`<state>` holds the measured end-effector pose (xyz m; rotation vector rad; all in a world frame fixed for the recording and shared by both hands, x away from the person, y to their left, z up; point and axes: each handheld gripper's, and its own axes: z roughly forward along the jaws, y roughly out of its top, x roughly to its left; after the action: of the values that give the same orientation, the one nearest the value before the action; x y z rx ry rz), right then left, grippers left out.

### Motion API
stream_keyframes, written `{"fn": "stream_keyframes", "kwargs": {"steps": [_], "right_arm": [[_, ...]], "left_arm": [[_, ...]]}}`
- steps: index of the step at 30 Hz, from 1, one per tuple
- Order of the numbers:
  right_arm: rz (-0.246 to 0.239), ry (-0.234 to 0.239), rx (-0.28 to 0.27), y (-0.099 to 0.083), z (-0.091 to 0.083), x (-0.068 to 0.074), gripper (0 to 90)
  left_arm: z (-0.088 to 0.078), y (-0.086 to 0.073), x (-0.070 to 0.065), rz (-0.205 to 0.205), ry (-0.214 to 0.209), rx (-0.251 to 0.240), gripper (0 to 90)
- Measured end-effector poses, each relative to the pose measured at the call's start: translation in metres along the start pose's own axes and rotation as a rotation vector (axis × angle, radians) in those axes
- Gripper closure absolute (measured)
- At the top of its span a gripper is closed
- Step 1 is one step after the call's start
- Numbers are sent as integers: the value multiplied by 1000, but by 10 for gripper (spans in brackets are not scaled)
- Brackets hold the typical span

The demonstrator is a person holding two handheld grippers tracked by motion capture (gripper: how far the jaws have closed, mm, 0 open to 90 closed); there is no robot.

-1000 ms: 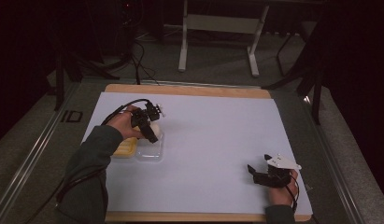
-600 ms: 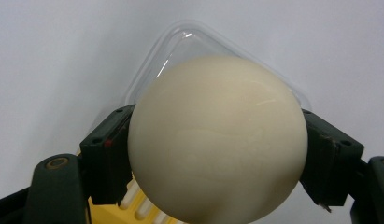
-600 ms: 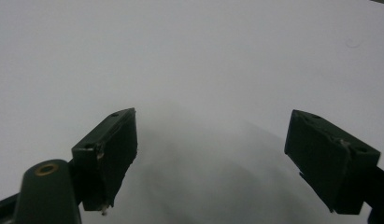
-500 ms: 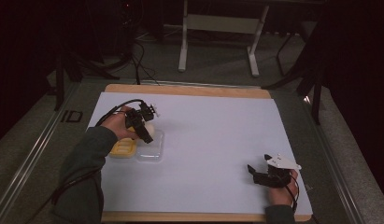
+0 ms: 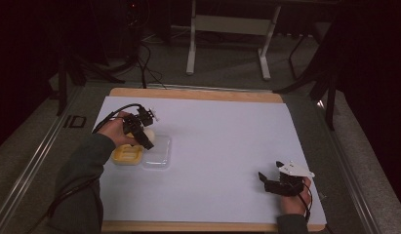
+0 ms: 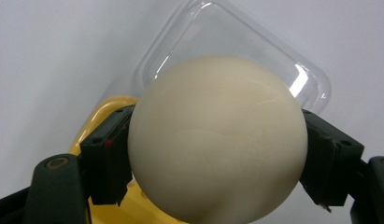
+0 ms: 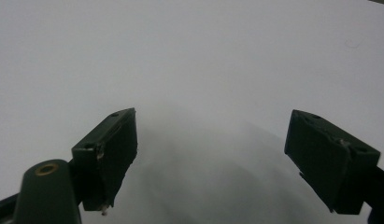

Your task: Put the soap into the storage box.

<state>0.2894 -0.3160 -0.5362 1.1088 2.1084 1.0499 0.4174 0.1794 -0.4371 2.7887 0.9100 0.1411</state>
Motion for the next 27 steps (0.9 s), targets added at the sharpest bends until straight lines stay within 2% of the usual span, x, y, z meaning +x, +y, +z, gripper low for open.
{"fn": "stream_keyframes", "kwargs": {"steps": [10, 19, 27], "right_arm": [[-2, -1, 0, 0, 0, 0, 170], [-4, -2, 1, 0, 0, 0, 170], [-4, -3, 1, 0, 0, 0, 170]], "left_arm": [[5, -18, 10, -33, 18, 31, 232], [6, -29, 16, -61, 22, 22, 232], [16, -38, 21, -77, 31, 44, 232]]}}
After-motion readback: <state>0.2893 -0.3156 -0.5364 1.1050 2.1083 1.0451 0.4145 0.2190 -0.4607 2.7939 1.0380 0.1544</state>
